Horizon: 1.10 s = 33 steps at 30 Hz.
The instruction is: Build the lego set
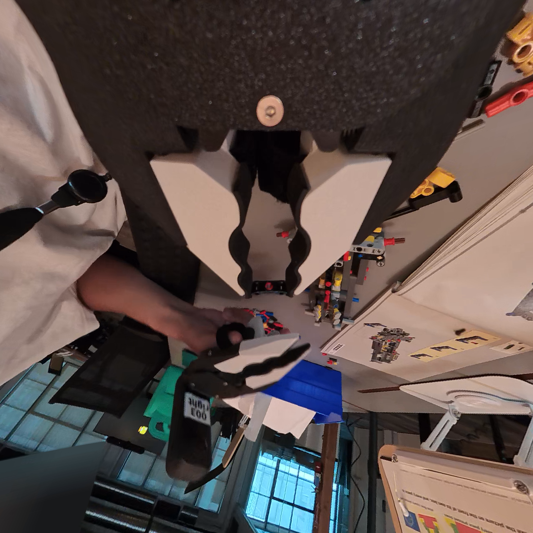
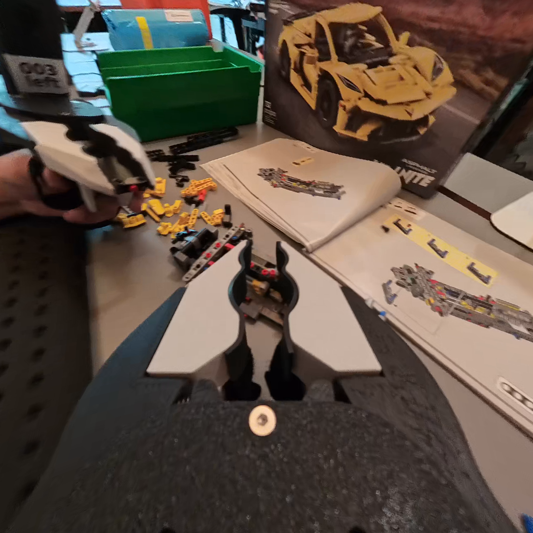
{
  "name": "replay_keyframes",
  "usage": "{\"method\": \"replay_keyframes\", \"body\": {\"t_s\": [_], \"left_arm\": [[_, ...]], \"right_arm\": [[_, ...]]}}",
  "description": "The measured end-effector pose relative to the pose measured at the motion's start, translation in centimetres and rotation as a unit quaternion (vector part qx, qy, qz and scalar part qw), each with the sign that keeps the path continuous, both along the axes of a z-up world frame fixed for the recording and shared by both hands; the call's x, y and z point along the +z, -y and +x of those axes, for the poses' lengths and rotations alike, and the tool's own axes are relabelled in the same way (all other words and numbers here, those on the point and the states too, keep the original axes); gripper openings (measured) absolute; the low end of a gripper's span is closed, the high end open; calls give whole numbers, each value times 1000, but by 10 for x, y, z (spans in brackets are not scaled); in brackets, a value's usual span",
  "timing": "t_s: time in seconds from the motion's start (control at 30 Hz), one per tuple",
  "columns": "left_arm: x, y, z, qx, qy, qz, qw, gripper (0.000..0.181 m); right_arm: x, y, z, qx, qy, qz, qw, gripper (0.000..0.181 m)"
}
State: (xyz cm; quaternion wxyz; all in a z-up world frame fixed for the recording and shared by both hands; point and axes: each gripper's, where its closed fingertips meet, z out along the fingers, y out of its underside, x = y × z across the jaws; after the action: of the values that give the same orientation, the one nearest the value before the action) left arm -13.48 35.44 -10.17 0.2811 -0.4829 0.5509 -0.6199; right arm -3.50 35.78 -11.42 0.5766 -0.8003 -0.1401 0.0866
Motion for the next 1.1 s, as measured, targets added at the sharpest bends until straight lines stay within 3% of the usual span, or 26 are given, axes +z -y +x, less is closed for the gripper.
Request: {"method": "replay_keyframes", "body": {"t_s": [0.13, 0.2, 0.27, 0.43, 0.63, 0.77, 1.1], "left_arm": [[-8, 3, 2, -2, -17, 18, 1000, 21], [-8, 5, 2, -4, -16, 25, 1000, 21], [-6, 6, 1, -4, -12, 30, 999, 21], [-4, 6, -3, -3, -5, 24, 1000, 21], [-3, 4, -4, -3, -3, 17, 1000, 21], [-6, 5, -2, -10, -11, 15, 1000, 21], [-10, 9, -1, -17, -20, 27, 999, 21]], "right_arm": [[-4, -25, 40, -36, 8, -100, 994, 41], [-5, -46, 64, -36, 43, -134, 989, 38], [-14, -71, 82, -3, 91, -151, 984, 28], [-52, -130, 104, 114, 129, -212, 962, 29], [-80, -150, 96, 210, 57, -304, 927, 30], [-82, -159, 93, 221, 73, -315, 920, 25], [-89, -165, 86, 222, 238, -332, 885, 11]]}}
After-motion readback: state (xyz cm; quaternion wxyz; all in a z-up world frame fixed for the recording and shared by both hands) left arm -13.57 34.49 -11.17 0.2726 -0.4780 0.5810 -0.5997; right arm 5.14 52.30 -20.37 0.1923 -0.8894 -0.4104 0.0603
